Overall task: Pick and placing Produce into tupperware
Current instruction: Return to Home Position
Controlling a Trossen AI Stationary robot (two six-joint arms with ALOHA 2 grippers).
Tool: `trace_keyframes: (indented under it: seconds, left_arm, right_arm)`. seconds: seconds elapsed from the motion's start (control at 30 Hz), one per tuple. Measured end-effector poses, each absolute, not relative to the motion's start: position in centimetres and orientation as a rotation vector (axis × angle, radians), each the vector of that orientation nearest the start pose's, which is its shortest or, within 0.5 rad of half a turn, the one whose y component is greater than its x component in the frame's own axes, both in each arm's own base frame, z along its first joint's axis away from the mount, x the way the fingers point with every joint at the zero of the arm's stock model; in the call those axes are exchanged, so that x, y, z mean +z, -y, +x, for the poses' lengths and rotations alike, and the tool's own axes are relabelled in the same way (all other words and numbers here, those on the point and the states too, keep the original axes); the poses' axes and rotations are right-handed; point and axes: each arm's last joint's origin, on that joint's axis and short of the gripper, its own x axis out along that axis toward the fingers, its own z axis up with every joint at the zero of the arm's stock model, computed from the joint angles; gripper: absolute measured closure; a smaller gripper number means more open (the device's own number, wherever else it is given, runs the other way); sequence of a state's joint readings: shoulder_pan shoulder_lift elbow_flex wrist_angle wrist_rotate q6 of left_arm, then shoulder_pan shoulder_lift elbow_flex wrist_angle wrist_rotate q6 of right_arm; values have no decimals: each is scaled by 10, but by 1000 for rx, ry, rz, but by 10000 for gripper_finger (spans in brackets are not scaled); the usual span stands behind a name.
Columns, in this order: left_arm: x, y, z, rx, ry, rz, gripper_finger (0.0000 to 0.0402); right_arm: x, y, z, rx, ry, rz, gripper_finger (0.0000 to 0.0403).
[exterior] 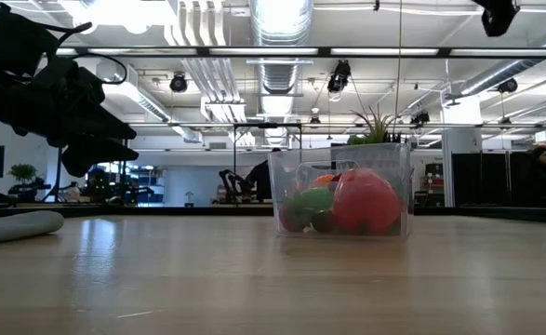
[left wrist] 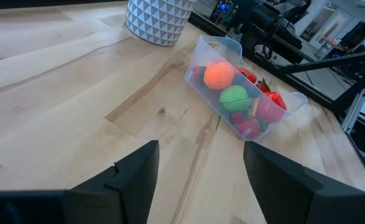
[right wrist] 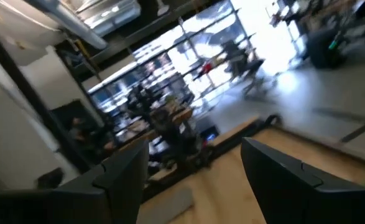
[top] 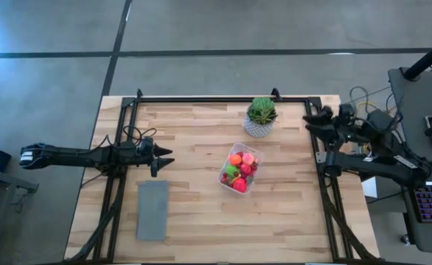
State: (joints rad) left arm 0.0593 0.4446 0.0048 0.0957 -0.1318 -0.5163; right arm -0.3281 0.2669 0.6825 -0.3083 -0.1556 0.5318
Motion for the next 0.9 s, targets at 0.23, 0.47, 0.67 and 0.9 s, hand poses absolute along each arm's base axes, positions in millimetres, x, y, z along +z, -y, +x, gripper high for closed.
trace_keyframes:
  seconds: [0.23,0.47,0.67,0.9]
  left_arm:
    - [134,-11,119,274,-288,-497,181]
    - [134,-11,119,274,-288,-497,181]
    - [134,-11,119,274,-288,-497,181]
    - [134,-11,119,274,-288,-497,181]
  right_arm:
    - [288,13,74,-29,144,645,151]
    - [243,6,94,-26,96,647,156]
    - [238,-6,96,12,125,643,151]
    - [239,-7,92,-112,54,540,152]
